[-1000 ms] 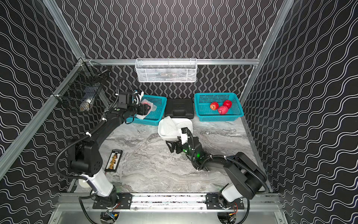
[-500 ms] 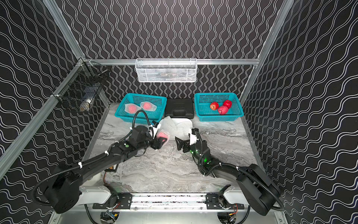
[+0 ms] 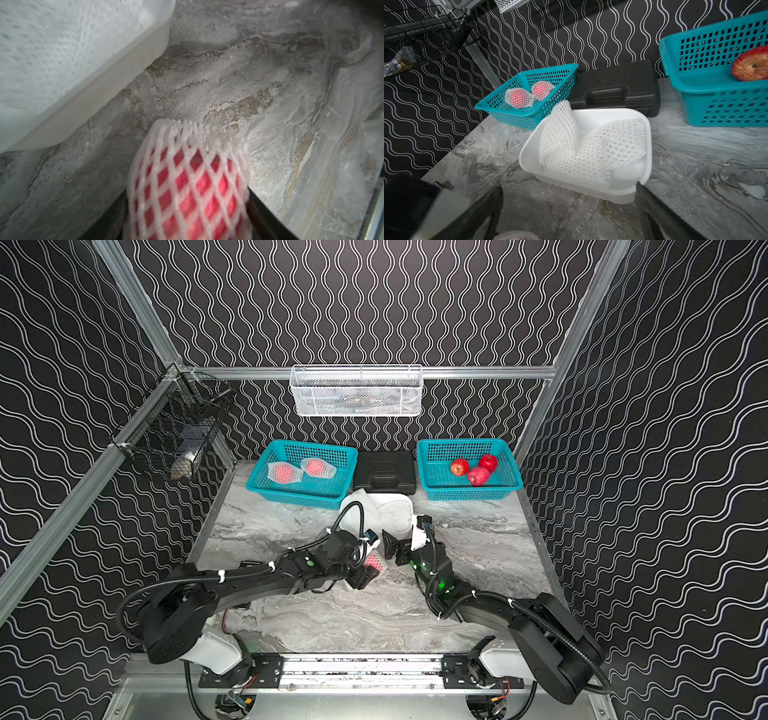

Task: Remove foam nets from apples
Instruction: Place the apple at the center of the board.

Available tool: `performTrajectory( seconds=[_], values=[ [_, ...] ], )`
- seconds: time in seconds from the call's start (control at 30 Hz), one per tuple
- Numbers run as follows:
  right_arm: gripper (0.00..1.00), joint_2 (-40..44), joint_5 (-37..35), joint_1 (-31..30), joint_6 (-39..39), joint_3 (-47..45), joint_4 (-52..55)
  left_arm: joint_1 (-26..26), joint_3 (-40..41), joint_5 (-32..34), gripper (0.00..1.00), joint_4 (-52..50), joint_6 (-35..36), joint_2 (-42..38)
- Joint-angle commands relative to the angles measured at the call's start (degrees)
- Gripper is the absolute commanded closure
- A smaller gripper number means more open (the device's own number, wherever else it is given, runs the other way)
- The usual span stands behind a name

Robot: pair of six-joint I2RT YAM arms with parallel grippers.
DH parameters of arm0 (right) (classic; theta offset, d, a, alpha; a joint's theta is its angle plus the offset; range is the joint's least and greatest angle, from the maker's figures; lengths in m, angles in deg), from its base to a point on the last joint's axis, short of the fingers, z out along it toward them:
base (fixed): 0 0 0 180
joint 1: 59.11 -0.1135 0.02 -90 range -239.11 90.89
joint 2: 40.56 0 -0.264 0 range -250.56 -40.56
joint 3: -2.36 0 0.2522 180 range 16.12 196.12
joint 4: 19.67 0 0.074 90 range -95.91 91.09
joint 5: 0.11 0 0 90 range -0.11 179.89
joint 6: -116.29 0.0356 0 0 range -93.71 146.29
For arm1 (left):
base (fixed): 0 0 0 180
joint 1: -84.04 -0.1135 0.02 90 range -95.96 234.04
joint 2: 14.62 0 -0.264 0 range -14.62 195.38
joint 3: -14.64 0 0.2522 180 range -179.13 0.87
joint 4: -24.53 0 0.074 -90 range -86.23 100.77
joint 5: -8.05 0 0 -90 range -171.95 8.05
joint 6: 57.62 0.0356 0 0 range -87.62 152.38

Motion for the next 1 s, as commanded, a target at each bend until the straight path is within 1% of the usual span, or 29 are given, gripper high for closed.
performTrajectory(
  seconds=[0.0,0.1,0.17,0.3,0.43,0.47,0.63,0.77,0.87,0.97],
  values=[
    [0.00,1.9,-2.0,-0.1,0.6,-1.2,2.2,1.7,-1.5,0.6,0.36,-2.0,4.6,2.7],
    [0.00,3.9,-4.8,0.0,0.0,-4.2,0.6,2.4,-2.2,-0.5,0.32,-1.1,4.9,5.3],
    [0.00,4.0,-6.8,0.0,-1.9,-4.0,-0.4,2.6,-1.9,-0.8,0.29,0.5,4.7,6.0],
    [0.00,1.7,-9.0,0.0,-2.3,-0.7,4.1,2.6,-1.8,-1.5,0.17,2.0,4.9,5.8],
    [0.00,0.6,-8.4,0.0,-1.1,-1.6,2.0,2.6,-0.4,-2.2,0.03,3.1,5.1,2.4],
    [0.00,0.7,-8.4,0.0,-1.1,-1.8,1.5,2.6,0.6,-2.5,0.01,3.9,4.9,0.9],
    [0.00,0.7,-8.4,0.0,-1.0,-1.1,2.9,2.5,8.7,-3.6,0.01,10.6,1.5,-9.1],
    [0.00,0.3,-7.8,0.0,-0.5,-1.2,1.9,1.6,19.2,-4.0,0.01,18.9,-3.8,-16.2],
    [0.00,0.2,-6.6,0.1,-0.3,-0.9,2.0,-1.2,27.3,-6.2,0.01,27.4,-7.4,-18.8],
    [0.00,0.3,-5.6,0.1,0.2,-1.0,1.9,-2.5,32.1,-5.7,0.01,35.1,-7.9,-18.4]
  ],
)
